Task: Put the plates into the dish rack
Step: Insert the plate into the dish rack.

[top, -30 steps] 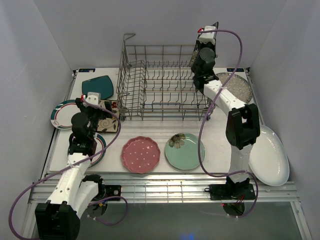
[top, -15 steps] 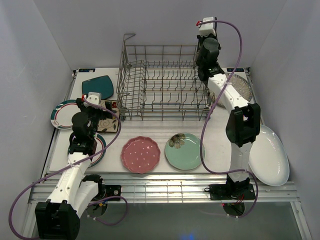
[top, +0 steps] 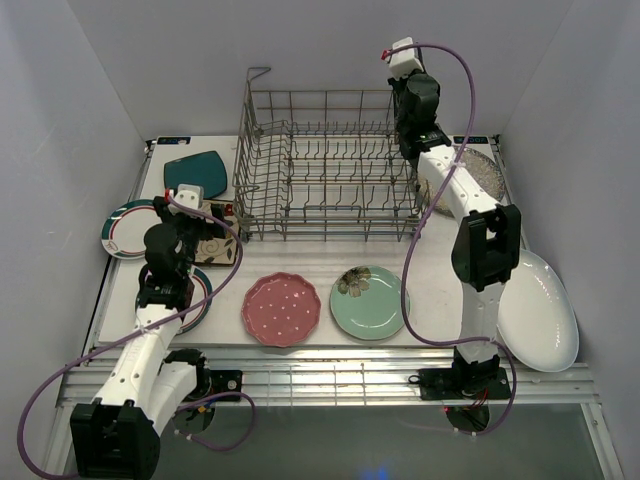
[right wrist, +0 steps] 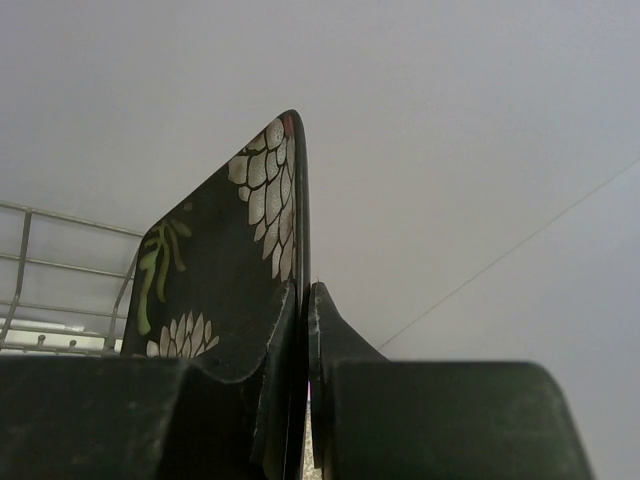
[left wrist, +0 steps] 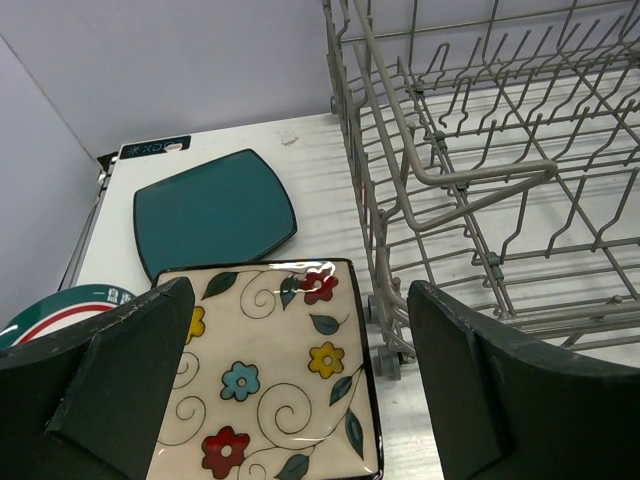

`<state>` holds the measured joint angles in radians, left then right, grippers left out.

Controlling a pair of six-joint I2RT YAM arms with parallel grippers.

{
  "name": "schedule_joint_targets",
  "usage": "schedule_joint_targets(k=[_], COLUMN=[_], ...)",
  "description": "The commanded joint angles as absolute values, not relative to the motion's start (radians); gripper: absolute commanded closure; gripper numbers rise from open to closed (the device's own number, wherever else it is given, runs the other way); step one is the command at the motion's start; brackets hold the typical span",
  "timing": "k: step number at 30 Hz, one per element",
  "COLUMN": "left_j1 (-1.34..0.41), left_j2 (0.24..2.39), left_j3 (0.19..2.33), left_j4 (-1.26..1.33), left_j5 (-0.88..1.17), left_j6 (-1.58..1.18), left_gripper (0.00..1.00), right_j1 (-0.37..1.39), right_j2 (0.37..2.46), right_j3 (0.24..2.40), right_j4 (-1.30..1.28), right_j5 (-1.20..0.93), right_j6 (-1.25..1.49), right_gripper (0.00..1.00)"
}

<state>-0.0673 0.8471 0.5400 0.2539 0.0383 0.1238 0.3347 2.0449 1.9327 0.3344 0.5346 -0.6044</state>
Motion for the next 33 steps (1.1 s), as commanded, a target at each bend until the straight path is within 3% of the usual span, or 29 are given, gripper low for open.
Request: schedule_joint_targets(k=[1,33], left_j1=[-0.067,-0.067], left_j2=[0.822,0.862], left_j3=[0.583,0.617], left_j4=[0.241,0.195], left_j5=[0.06,0.101], left_j6=[0.124,0.133], left_gripper=[0.02,0.02], right_j1=[0.33,0.339], right_j2=[2.026,2.22], right_j3=[1.968,2.226], right_j4=[0.502,0.307], right_j5=[0.492,0.462], right_j6=[-0.664,-0.773], right_gripper=[0.92,0.92])
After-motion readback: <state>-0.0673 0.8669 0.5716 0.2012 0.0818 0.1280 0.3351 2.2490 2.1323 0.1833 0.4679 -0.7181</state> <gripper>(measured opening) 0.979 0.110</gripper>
